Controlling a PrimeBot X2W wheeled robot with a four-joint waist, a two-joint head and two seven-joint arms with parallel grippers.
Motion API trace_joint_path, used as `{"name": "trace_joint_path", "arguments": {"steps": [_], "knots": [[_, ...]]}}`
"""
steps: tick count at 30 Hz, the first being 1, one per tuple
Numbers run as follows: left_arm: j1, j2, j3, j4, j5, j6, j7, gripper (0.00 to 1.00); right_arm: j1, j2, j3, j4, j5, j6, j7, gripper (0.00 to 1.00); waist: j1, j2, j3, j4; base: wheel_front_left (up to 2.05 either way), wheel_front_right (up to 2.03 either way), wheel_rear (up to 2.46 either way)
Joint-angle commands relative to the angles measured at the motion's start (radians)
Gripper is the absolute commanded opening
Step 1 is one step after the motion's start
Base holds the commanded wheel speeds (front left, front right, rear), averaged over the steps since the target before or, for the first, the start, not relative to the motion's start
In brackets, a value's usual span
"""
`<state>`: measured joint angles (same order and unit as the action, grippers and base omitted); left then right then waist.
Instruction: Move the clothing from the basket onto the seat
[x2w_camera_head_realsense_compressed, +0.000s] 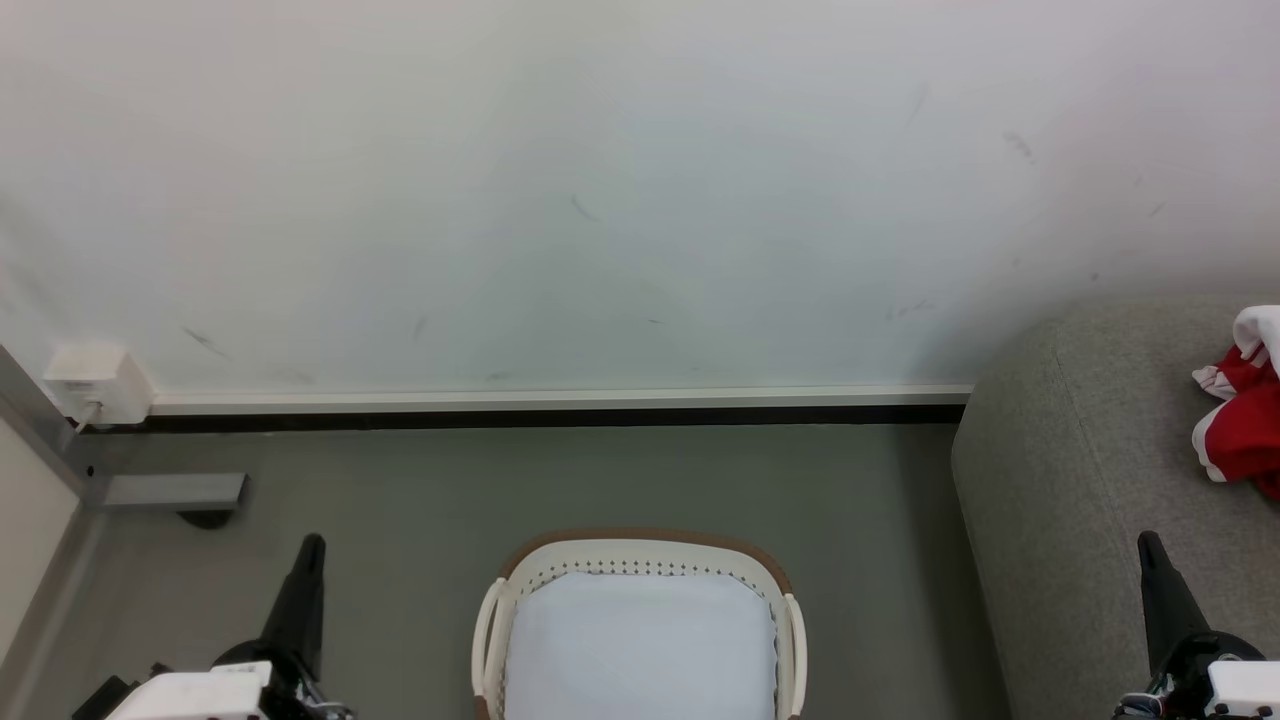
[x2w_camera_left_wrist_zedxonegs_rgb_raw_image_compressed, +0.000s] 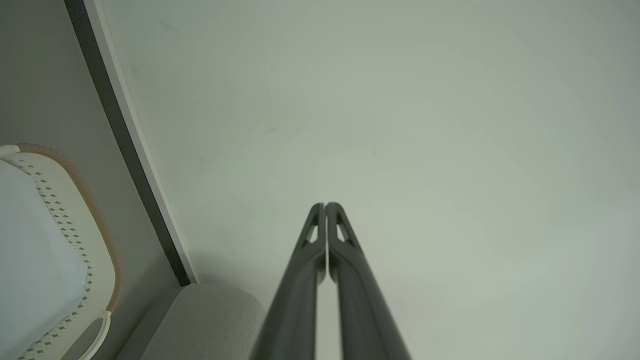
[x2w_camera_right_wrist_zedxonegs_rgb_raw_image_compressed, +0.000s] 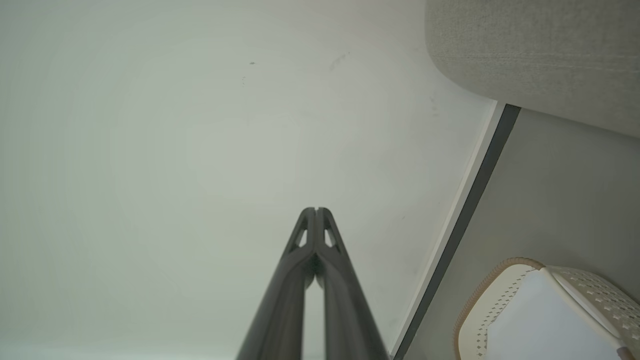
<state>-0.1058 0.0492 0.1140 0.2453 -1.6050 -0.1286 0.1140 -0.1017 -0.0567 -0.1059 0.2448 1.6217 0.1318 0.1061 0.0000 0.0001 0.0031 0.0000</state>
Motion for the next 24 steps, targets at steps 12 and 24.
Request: {"name": "trace_joint_path", "arguments": {"steps": [12,24], "knots": [[-0.008,0.002,0.003,0.000,-0.013,-0.004,0.005,0.00,-0.012,0.002,-0.005,-0.002,-0.007,-0.002,0.006,0.00,0.0000,-0.0001,0.000,0.000,0.00,0.00,0.00],[-0.008,0.002,0.003,0.000,-0.013,-0.004,0.005,0.00,-0.012,0.002,-0.006,-0.002,-0.008,-0.002,0.005,0.00,0.0000,-0.0001,0.000,0.000,0.00,0.00,0.00]]}}
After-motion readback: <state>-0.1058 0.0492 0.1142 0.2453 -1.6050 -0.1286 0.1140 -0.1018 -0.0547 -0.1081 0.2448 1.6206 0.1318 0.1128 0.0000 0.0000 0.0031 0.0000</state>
